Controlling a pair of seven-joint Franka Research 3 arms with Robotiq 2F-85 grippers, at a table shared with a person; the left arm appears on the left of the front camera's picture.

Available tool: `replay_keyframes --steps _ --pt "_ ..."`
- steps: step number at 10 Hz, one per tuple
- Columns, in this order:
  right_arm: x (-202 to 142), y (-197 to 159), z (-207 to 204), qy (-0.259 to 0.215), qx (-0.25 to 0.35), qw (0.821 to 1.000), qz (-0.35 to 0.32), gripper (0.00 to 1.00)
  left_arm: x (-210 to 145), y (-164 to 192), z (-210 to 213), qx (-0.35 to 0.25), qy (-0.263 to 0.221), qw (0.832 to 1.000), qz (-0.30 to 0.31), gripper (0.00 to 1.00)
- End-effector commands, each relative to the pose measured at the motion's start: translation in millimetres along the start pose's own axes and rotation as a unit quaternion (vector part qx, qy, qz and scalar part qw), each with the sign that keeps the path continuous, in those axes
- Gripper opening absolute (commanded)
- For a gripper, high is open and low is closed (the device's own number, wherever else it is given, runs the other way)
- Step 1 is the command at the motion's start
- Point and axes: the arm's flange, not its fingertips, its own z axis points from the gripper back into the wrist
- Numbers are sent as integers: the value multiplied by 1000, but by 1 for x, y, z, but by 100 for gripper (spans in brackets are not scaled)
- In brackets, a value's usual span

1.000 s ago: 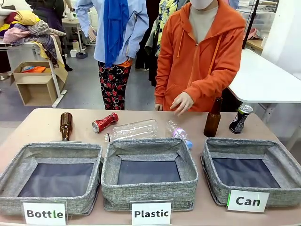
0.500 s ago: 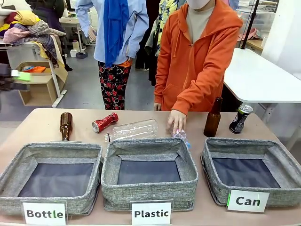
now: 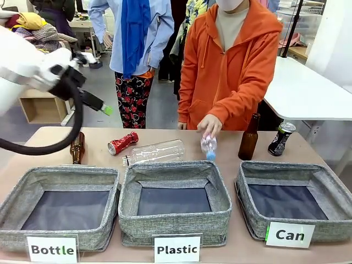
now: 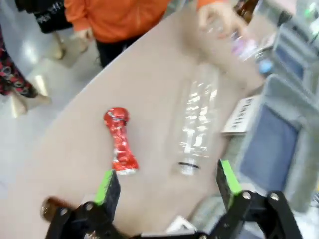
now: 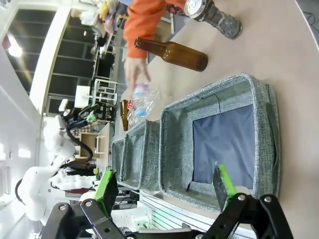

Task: Sort the can waste into the basket.
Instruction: Pick up the can waste from the table and place it in the right Fabric basket.

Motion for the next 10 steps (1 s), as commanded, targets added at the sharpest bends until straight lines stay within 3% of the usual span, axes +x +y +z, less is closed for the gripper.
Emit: replay_keyframes --steps 1,2,3,5,10 --pt "4 -1 1 -8 12 1000 14 100 7 18 -12 56 42 997 -12 100" --pt "4 -1 1 -8 12 1000 14 100 10 18 12 55 -26 996 70 100" --pt "4 -1 1 -8 12 1000 14 100 5 6 -19 27 23 999 -24 100" --pt "4 -1 1 -8 12 1000 14 100 7 15 -15 48 15 999 3 100" --pt "4 -1 1 -8 12 1000 14 100 35 36 -100 77 118 986 -88 100"
